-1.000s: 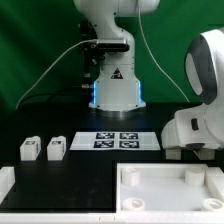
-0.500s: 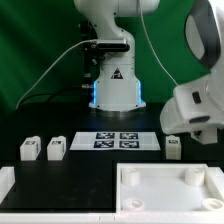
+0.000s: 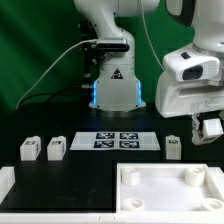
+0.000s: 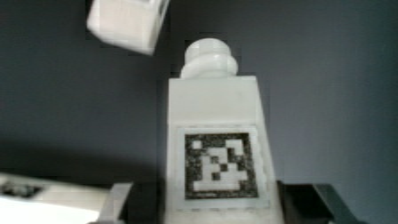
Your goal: Assemble one leg
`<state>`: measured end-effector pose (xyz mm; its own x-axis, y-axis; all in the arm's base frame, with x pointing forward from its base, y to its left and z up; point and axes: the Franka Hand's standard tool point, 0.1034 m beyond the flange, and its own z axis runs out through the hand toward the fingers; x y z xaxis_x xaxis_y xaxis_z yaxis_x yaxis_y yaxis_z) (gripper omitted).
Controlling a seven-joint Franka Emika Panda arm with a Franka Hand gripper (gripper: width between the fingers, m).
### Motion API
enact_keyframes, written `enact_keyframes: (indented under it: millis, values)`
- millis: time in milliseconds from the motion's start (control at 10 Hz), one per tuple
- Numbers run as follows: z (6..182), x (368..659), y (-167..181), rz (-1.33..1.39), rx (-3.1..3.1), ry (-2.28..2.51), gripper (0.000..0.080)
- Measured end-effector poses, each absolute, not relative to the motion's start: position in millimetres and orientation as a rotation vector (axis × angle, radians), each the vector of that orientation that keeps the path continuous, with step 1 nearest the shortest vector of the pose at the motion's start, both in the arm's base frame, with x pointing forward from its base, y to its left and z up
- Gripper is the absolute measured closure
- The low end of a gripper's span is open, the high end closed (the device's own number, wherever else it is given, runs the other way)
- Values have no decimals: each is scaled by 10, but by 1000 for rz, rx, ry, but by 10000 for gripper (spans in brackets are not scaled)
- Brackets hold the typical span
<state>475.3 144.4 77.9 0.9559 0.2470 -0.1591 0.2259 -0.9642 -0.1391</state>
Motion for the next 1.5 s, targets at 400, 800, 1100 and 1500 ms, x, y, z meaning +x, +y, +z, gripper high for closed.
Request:
enact_keyframes:
  millis: [400,800,1100,1500]
  values:
    - [1691,5421,1130,-278,-3009,-374,506]
    - [1692,5476,936,-905,-2938,-367,506]
    - [1673,5604,980,-844,-2942,-363,506]
    - [1391,6031,1138,-856,-2906,-340,506]
